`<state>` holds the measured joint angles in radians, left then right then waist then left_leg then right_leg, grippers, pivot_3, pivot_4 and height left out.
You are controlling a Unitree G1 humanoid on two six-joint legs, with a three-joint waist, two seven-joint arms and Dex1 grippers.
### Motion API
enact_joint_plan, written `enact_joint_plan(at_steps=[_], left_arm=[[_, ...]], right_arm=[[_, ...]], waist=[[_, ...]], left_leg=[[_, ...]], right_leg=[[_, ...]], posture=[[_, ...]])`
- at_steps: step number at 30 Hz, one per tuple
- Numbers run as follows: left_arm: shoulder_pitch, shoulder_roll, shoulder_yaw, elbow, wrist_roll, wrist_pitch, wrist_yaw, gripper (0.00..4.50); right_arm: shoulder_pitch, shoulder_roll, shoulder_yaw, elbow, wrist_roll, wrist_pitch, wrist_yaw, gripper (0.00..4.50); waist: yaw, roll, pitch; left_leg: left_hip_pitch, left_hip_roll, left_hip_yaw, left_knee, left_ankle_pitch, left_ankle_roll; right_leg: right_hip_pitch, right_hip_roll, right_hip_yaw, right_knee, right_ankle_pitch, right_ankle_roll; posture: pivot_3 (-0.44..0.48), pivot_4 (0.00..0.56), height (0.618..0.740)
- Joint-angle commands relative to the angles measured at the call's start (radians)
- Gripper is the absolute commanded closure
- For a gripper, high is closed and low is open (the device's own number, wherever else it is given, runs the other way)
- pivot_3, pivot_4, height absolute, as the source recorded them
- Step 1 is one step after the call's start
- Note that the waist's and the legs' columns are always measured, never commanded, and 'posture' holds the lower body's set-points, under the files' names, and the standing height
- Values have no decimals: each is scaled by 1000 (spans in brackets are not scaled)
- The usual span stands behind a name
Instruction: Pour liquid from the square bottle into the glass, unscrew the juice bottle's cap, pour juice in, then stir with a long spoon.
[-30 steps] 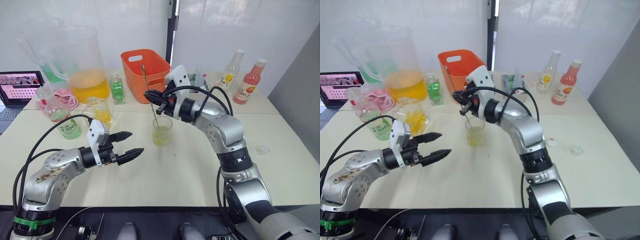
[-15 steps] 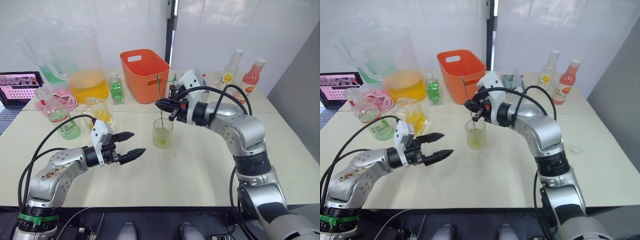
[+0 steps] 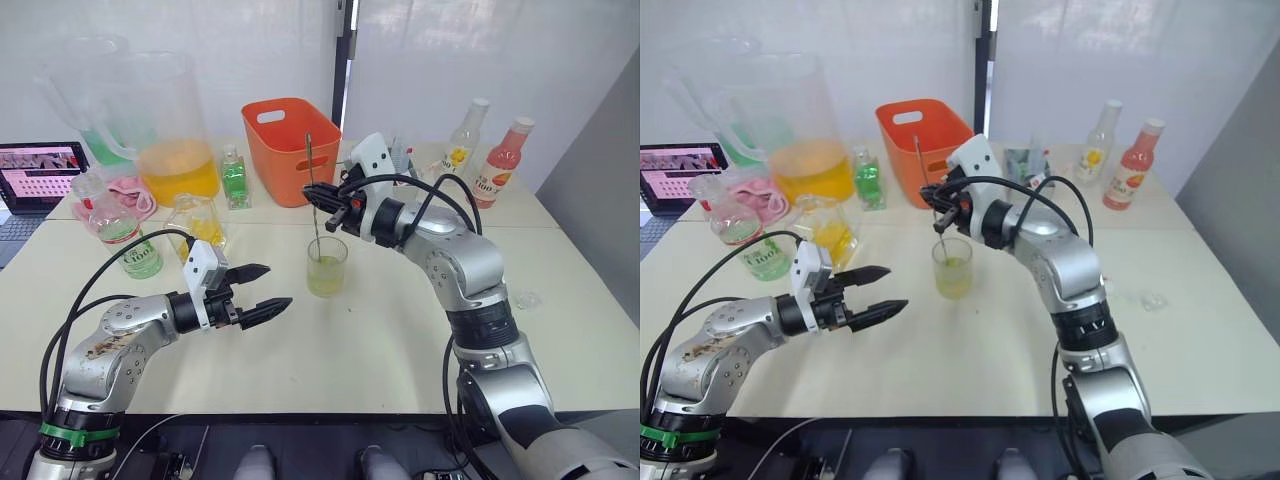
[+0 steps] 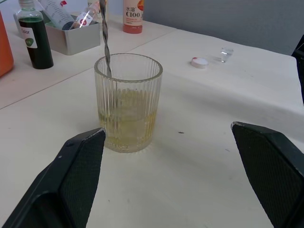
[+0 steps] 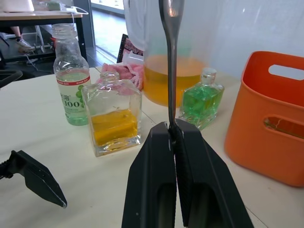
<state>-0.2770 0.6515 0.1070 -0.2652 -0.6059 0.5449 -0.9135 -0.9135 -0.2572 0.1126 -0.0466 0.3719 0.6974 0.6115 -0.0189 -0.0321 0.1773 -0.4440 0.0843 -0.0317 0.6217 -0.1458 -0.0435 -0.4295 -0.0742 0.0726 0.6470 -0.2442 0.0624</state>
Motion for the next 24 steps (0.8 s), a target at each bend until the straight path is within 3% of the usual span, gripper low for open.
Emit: enact_joint_plan(at_steps=[1,7,17,24], left_arm=[[-18,13,8,-12,-7,-5,-12,26],[-25,10,-2,-3,4,-16,-18,26],[-20,12,2,-5,14,-22,-25,26],[-18,12,2,-4,17,-23,-25,26]], right_arm=[[14,-23,-14,-61,24,35,15,4500],[11,-104,-29,-42,-11,30,18,4500],[-42,-42,-66,-23,35,13,-11,4500],[-41,-102,-41,-74,55,75,51,4500]], waist=[[1,0,0],[3,0,0],[2,0,0],[3,0,0]], left_leg=[[0,0,0,0,0,0],[0,0,0,0,0,0],[0,0,0,0,0,0],[0,0,0,0,0,0]], right_leg=[[0,0,0,0,0,0],[0,0,0,0,0,0],[0,0,0,0,0,0],[0,0,0,0,0,0]], posture=[[0,150,703],[0,150,703],[0,150,703],[0,150,703]])
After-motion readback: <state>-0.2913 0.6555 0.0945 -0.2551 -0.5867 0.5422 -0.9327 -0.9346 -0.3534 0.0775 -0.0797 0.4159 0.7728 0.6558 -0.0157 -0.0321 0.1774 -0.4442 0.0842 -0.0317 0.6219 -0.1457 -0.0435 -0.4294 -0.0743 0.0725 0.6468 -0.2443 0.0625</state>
